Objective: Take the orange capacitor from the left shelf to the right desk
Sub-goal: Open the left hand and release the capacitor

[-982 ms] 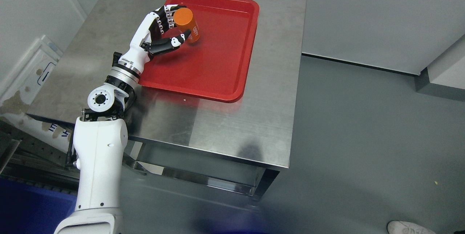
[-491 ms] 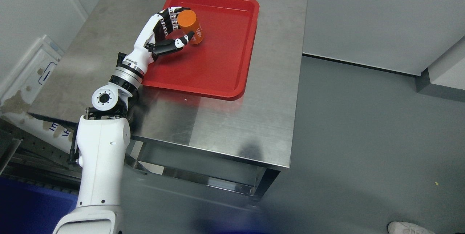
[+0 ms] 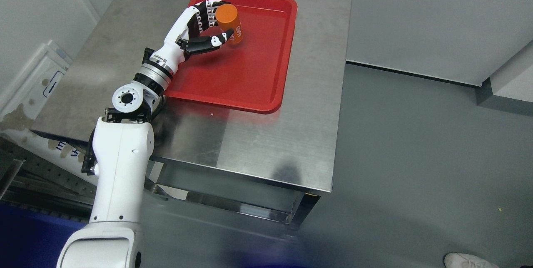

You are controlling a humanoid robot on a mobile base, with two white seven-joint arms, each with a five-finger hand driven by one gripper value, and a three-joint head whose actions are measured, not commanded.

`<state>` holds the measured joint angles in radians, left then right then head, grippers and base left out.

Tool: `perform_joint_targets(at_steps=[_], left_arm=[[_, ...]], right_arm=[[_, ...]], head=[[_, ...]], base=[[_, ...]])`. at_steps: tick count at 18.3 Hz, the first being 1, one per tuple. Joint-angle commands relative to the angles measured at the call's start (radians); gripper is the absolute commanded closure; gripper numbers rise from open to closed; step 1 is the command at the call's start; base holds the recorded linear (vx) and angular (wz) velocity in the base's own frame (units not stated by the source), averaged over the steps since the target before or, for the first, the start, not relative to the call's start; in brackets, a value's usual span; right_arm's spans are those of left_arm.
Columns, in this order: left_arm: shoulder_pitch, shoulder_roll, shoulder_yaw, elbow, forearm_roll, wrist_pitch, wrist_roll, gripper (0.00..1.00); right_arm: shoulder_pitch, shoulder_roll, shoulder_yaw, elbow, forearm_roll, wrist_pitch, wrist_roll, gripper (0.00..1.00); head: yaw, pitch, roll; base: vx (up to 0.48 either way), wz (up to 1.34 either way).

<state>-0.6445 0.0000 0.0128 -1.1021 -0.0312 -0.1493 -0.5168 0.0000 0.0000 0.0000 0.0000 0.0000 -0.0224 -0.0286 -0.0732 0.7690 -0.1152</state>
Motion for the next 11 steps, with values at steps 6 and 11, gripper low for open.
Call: perform_joint_targets(at_steps=[6, 11], left_arm=[[-0.038, 0.018, -0.045, -0.034, 0.0, -0.012, -0.002, 0.18], [-0.041, 0.018, -0.025, -0.1, 0.002, -0.018, -0.009, 0.09]], right_arm=[[0.02, -0.017, -0.012, -0.017, 0.005, -0.001, -0.001, 0.0], [0.02, -0.017, -0.012, -0.017, 0.005, -0.001, -0.001, 0.0]], head=[[0.0, 0.0, 0.0], [0.0, 0.0, 0.0]], base=[[0.0, 0.0], [0.0, 0.0]])
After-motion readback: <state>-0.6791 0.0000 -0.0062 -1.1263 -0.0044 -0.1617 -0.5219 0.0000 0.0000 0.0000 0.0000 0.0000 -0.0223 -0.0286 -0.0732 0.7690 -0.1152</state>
